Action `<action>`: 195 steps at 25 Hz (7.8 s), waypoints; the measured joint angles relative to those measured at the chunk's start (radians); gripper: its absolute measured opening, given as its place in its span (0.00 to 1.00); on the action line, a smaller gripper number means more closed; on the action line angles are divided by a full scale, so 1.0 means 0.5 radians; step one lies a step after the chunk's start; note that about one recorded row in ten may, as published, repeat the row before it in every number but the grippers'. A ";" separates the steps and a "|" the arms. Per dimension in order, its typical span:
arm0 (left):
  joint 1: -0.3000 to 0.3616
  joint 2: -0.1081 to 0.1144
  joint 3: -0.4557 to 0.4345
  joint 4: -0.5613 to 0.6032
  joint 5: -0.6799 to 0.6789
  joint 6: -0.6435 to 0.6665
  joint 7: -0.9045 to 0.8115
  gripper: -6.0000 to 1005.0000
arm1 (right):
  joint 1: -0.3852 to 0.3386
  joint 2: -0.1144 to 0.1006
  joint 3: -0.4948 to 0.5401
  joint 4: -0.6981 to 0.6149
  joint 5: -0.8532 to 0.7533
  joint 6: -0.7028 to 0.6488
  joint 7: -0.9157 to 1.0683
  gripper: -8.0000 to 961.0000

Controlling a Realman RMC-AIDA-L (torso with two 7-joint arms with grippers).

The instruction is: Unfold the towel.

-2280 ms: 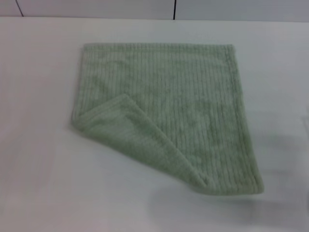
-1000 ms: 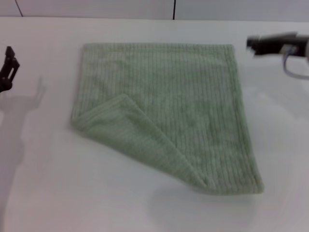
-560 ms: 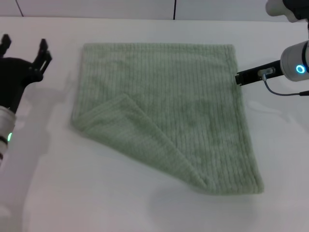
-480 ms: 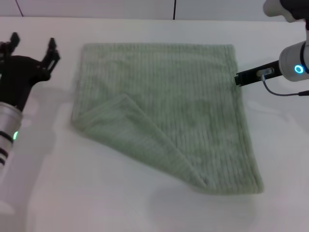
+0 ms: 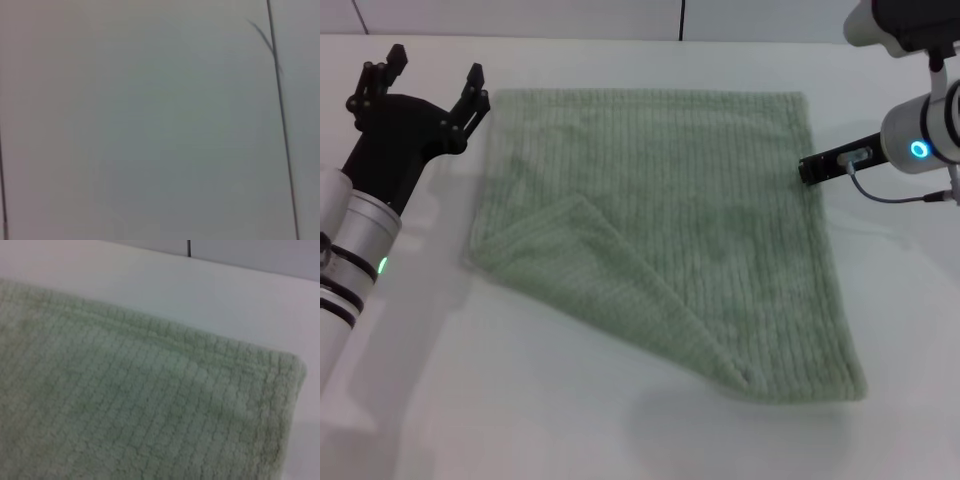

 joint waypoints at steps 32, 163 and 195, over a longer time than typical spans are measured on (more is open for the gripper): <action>-0.306 -0.021 -0.131 -1.526 0.232 -3.298 0.061 0.84 | 0.010 0.012 -0.012 0.073 0.003 0.086 0.010 0.01; -1.011 -0.021 -0.099 -0.852 0.254 -3.644 -0.429 0.19 | -0.004 0.012 -0.012 0.078 -0.008 0.093 -0.012 0.01; -0.921 -0.007 -0.124 -1.460 0.272 -4.468 -0.250 0.08 | -0.021 0.011 0.005 0.087 -0.005 0.100 -0.012 0.01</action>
